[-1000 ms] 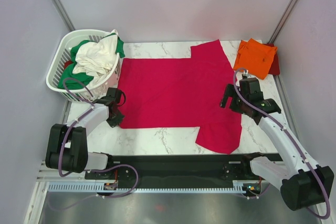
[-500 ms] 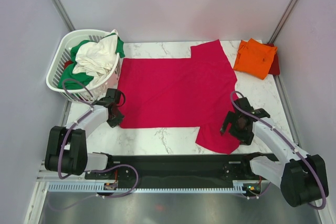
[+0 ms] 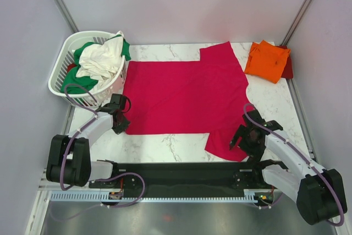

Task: Fold and stack the t-shirts
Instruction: Fold the tshirt

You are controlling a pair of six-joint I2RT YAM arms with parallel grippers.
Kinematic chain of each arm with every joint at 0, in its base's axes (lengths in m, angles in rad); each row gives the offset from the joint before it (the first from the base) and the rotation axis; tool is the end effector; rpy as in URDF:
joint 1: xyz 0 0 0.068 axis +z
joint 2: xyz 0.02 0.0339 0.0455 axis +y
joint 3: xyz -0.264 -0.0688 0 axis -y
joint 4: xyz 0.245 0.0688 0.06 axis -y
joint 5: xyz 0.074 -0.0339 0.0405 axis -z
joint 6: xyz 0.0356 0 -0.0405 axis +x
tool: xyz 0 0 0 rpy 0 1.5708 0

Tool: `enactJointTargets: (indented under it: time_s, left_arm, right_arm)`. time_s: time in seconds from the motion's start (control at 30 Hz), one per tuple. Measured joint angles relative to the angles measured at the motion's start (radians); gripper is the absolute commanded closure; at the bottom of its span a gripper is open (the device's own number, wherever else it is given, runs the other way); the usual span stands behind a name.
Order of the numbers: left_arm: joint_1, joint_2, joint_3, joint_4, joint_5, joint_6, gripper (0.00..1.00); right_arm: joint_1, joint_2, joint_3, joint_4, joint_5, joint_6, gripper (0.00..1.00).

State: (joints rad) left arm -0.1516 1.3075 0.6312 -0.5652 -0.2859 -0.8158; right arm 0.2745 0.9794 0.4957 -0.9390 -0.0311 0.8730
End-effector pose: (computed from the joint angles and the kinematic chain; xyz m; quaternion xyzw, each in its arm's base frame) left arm 0.2139 -0.0225 0.1595 -0.3404 0.9155 0.0490 0.2090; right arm 0.1285 0.0373 0.1635 0.2929 0.9532 0.0532 0.0537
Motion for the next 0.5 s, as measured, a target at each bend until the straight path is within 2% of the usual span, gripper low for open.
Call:
enactJointTargets:
  time_s: [0.1, 0.13, 0.23, 0.3, 0.33, 0.4, 0.5]
  left_arm:
    - [0.0, 0.0, 0.0, 0.0, 0.0, 0.0, 0.98]
    - [0.0, 0.0, 0.0, 0.0, 0.0, 0.0, 0.98]
    - [0.0, -0.002, 0.0, 0.0, 0.0, 0.001, 0.98]
    - [0.0, -0.002, 0.0, 0.0, 0.0, 0.001, 0.98]
    - [0.0, -0.002, 0.0, 0.0, 0.0, 0.001, 0.98]
    - [0.0, -0.002, 0.0, 0.0, 0.0, 0.001, 0.98]
    - [0.0, -0.002, 0.0, 0.0, 0.0, 0.001, 0.98]
  right_arm:
    - [0.005, -0.008, -0.001, -0.002, -0.014, 0.019, 0.12]
    - [0.006, -0.008, -0.001, 0.0, -0.017, 0.022, 0.19]
    - [0.01, 0.002, -0.002, 0.009, -0.018, 0.027, 0.29]
    - [0.01, 0.01, -0.002, 0.015, -0.016, 0.029, 0.31]
    - [0.01, 0.014, -0.002, 0.019, -0.015, 0.029, 0.37]
    - [0.01, 0.026, -0.002, 0.026, -0.013, 0.022, 0.41]
    - [0.01, 0.039, -0.002, 0.043, -0.014, 0.019, 0.57]
